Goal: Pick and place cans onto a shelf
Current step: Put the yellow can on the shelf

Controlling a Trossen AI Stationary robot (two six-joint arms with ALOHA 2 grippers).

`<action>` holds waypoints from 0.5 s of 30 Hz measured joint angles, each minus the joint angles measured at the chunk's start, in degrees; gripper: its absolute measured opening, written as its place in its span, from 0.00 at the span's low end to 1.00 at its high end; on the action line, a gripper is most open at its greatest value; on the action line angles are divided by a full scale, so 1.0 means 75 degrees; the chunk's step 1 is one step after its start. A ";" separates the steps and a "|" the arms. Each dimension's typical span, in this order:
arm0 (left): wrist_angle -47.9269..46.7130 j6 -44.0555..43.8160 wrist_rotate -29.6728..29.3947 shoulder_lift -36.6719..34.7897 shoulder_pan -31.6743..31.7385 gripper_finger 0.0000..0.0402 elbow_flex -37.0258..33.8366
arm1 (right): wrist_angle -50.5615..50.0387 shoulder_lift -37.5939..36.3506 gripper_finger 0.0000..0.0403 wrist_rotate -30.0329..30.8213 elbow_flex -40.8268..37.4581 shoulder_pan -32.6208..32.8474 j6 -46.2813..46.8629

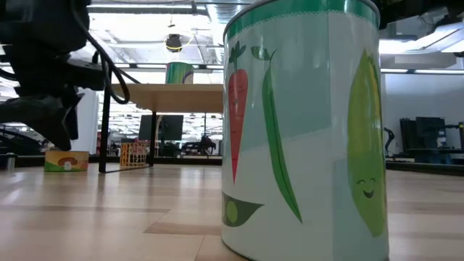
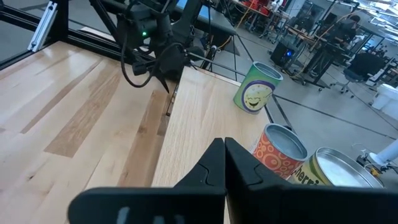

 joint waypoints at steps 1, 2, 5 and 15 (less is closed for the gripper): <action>0.0005 0.0061 0.0011 0.0000 0.0045 0.45 0.0000 | 0.0000 0.0000 0.03 0.0000 0.0000 0.0000 0.0000; 0.0003 0.0134 0.0019 0.0000 0.0077 0.45 -0.0003 | 0.0000 0.0000 0.03 0.0000 0.0000 0.0000 0.0000; 0.0265 0.0312 0.0205 0.0000 0.0143 0.43 -0.0174 | 0.0000 0.0000 0.03 -0.0002 0.0000 0.0000 0.0000; 0.0785 0.0089 0.0369 0.0003 0.0189 0.40 -0.0737 | 0.0006 0.0000 0.03 -0.0003 0.0003 0.0000 0.0000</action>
